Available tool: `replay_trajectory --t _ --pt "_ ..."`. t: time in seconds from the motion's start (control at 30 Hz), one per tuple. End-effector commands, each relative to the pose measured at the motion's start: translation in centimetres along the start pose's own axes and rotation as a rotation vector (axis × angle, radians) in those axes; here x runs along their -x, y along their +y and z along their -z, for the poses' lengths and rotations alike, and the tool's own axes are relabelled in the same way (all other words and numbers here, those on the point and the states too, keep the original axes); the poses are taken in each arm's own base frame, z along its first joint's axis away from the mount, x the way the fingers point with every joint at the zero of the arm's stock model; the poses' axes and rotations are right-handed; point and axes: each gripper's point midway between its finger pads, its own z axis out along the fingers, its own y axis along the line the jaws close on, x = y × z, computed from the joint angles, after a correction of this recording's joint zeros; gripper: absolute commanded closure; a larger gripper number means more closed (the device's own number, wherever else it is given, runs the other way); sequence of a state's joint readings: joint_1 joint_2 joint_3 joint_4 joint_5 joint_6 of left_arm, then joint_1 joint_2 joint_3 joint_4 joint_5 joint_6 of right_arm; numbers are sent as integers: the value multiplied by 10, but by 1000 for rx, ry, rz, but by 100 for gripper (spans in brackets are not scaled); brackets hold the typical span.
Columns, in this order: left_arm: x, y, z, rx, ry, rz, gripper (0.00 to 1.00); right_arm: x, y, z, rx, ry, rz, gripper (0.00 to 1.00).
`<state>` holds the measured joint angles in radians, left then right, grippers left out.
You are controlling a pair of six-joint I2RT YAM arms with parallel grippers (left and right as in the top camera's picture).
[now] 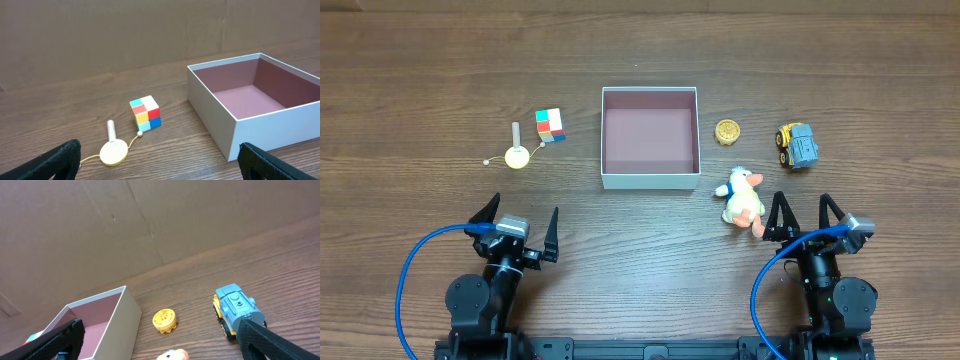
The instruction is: Pack container
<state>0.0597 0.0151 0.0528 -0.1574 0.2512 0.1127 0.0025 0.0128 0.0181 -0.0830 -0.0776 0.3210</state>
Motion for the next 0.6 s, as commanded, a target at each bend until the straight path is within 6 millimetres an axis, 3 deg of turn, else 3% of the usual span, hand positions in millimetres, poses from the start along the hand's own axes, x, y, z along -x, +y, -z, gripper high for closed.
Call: replay_trajectory --t 0.0,0.4,0.5,0.57 --pt "0 0 0 -2 -6 -23 0 -1 -2 0 -4 -7 -5 0" --pt "0 0 0 -2 -6 -23 0 -1 2 0 13 -4 -26 0" --pt "0 0 0 -2 -6 -23 0 -4 9 0 58 15 -74 0" --pt "0 0 0 -2 -6 -23 0 -6 26 2 151 36 -73 0"
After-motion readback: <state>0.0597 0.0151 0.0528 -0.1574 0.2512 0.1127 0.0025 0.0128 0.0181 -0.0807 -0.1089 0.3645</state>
